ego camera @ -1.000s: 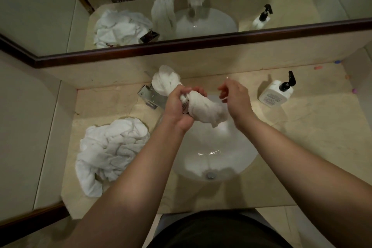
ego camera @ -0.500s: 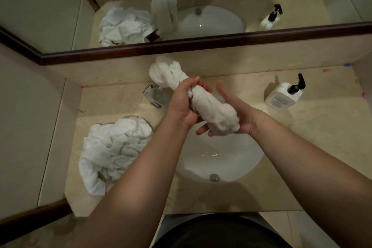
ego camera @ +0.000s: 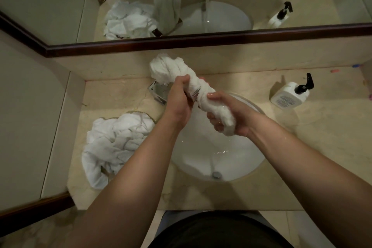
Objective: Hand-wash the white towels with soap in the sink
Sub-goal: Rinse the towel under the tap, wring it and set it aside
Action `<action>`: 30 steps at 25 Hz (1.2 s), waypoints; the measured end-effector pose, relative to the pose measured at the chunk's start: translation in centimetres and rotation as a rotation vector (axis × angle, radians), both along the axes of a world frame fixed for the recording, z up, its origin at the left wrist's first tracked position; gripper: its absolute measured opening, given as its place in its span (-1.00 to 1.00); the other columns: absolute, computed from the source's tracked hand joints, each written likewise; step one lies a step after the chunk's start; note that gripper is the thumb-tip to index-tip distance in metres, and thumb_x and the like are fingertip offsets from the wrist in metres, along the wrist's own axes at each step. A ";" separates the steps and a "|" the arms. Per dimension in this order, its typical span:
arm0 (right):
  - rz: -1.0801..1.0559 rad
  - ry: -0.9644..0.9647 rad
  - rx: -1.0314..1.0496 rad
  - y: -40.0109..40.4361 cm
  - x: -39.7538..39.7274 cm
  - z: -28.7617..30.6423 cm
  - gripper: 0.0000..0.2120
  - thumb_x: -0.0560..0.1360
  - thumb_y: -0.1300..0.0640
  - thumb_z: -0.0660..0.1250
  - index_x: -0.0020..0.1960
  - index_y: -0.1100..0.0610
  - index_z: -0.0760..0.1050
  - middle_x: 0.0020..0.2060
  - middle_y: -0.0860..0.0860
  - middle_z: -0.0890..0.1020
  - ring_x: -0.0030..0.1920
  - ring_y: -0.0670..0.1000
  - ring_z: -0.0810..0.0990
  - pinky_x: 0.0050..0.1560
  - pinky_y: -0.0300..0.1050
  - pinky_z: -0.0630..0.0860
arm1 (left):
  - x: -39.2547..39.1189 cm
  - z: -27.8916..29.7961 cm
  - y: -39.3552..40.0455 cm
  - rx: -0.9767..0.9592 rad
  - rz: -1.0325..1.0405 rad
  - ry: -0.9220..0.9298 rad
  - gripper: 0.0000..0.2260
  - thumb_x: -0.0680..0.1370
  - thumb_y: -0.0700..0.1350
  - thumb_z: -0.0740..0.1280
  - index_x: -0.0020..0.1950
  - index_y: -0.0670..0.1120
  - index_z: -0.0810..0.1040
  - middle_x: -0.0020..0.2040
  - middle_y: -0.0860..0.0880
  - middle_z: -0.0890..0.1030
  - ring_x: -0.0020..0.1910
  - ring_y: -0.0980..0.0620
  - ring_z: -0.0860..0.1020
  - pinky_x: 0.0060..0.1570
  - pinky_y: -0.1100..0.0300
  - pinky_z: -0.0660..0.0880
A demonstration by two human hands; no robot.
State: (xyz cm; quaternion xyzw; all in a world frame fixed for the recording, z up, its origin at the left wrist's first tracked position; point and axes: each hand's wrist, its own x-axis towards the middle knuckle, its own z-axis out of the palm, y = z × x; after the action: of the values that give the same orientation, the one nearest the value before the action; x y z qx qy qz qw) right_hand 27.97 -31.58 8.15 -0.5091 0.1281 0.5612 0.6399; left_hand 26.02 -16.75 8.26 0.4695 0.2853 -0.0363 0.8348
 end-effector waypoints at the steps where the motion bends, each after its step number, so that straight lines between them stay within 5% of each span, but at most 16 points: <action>1: -0.017 0.009 0.006 0.0 -0.1 -0.1 -0.58 0.34 -0.16 0.37 0.00 0.15 0.45 -0.44 -0.02 0.41 -0.50 -0.10 0.33 -0.49 -0.25 0.25 | -0.2 -0.4 0.4 0.016 -0.023 -0.029 -0.78 0.63 -0.08 0.23 0.00 -0.18 0.59 -0.08 -0.13 0.67 -0.04 -0.06 0.64 0.09 0.02 0.55; 4: -0.046 0.069 0.030 0.1 -0.4 -0.1 -0.56 0.32 -0.18 0.28 -0.03 0.17 0.48 -0.46 -0.02 0.38 -0.54 -0.10 0.30 -0.50 -0.27 0.19 | -0.7 -1.4 0.8 0.022 0.027 -0.111 -0.79 0.56 -0.11 0.39 0.10 -0.23 0.57 0.01 -0.18 0.66 -0.03 -0.08 0.65 -0.02 0.04 0.61; 7: -0.025 0.112 0.048 0.8 -1.3 -0.2 -0.55 0.31 -0.20 0.24 -0.07 0.17 0.48 -0.47 -0.02 0.34 -0.56 -0.10 0.27 -0.50 -0.27 0.14 | -0.8 -1.2 0.5 -0.008 0.070 -0.085 -0.88 0.42 -0.10 0.44 -0.13 -0.12 0.59 -0.28 -0.02 0.60 -0.32 0.05 0.59 -0.33 0.15 0.52; 10: -0.032 0.067 0.032 1.6 -2.0 0.1 -0.53 0.38 -0.27 0.22 -0.03 0.14 0.45 -0.49 -0.02 0.35 -0.57 -0.09 0.28 -0.53 -0.28 0.18 | -0.8 -0.9 0.2 -0.105 0.046 -0.008 -0.89 0.39 -0.07 0.37 -0.25 -0.08 0.64 -0.31 -0.02 0.61 -0.36 0.06 0.58 -0.25 0.16 0.44; 12: -0.056 -0.046 -0.024 1.7 -2.2 0.4 -0.40 0.42 -0.45 0.18 0.07 0.06 0.52 -0.45 0.00 0.37 -0.52 -0.07 0.30 -0.50 -0.25 0.21 | -0.6 -1.1 0.3 -0.170 0.063 -0.020 -0.84 0.46 -0.12 0.34 -0.07 -0.19 0.63 -0.12 -0.11 0.67 -0.17 0.00 0.65 -0.14 0.12 0.57; 14: -0.117 -0.204 -0.122 2.1 -2.5 0.4 -0.32 0.43 -0.52 0.12 0.14 0.01 0.58 -0.45 0.02 0.42 -0.50 -0.05 0.35 -0.48 -0.22 0.26 | -0.3 -1.4 0.3 -0.150 0.093 0.002 -0.88 0.51 -0.18 0.33 -0.16 -0.20 0.59 -0.21 -0.12 0.64 -0.25 -0.01 0.63 -0.19 0.13 0.59; 18: -0.174 -0.635 -0.463 3.2 -3.1 -0.4 -0.43 0.60 -0.34 0.02 -0.14 0.04 0.60 -0.44 0.00 0.56 -0.45 -0.05 0.49 -0.41 -0.17 0.35 | 0.1 -1.5 -0.7 -0.136 0.303 0.171 -0.78 0.44 -0.24 0.41 0.00 -0.23 0.43 -0.36 -0.09 0.53 -0.45 0.03 0.54 -0.39 0.18 0.52; 21: -0.040 -0.894 -0.588 3.2 -3.0 -1.8 -0.41 0.64 -0.24 0.01 -0.24 0.16 0.54 -0.43 0.04 0.56 -0.35 0.01 0.54 -0.27 -0.08 0.42 | -0.2 -1.2 -1.6 -0.058 0.431 0.234 -0.88 0.47 -0.32 0.38 -0.19 -0.22 0.45 -0.43 -0.08 0.50 -0.52 0.05 0.50 -0.43 0.21 0.48; 25: 0.014 -0.813 -0.487 2.7 -3.2 -1.9 -0.22 0.44 -0.48 0.12 -0.31 0.30 0.41 -0.46 0.16 0.51 -0.43 0.08 0.46 -0.33 -0.04 0.38 | -0.9 -2.2 -2.0 0.057 0.453 0.290 -0.84 0.47 -0.22 0.42 -0.07 -0.23 0.47 -0.30 -0.10 0.63 -0.40 0.01 0.60 -0.32 0.16 0.58; 28: 0.006 -0.567 -0.291 1.9 -3.2 -1.2 -0.60 0.50 -0.23 0.36 -0.15 0.13 0.48 -0.40 0.02 0.55 -0.45 -0.04 0.46 -0.40 -0.17 0.37 | -0.9 -2.8 -1.4 0.163 0.408 0.279 -0.49 0.35 -0.04 0.53 0.18 -0.27 0.51 0.00 -0.19 0.70 -0.09 -0.10 0.70 0.01 -0.04 0.65; 30: 0.006 -0.438 -0.208 1.3 -3.0 -0.7 -0.72 0.50 -0.06 0.42 0.00 0.15 0.52 -0.34 0.02 0.56 -0.44 -0.05 0.45 -0.45 -0.20 0.36 | -0.9 -2.5 -1.1 0.184 0.334 0.263 -0.45 0.36 -0.02 0.57 0.21 -0.29 0.52 0.02 -0.17 0.69 -0.04 -0.09 0.70 0.03 -0.04 0.65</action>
State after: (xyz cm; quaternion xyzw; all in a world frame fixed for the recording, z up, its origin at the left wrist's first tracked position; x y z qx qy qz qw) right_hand 25.00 -30.26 7.47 -0.6822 0.0418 0.4231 0.5948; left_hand 25.09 -17.85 5.79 0.4810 0.4675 0.0678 0.7385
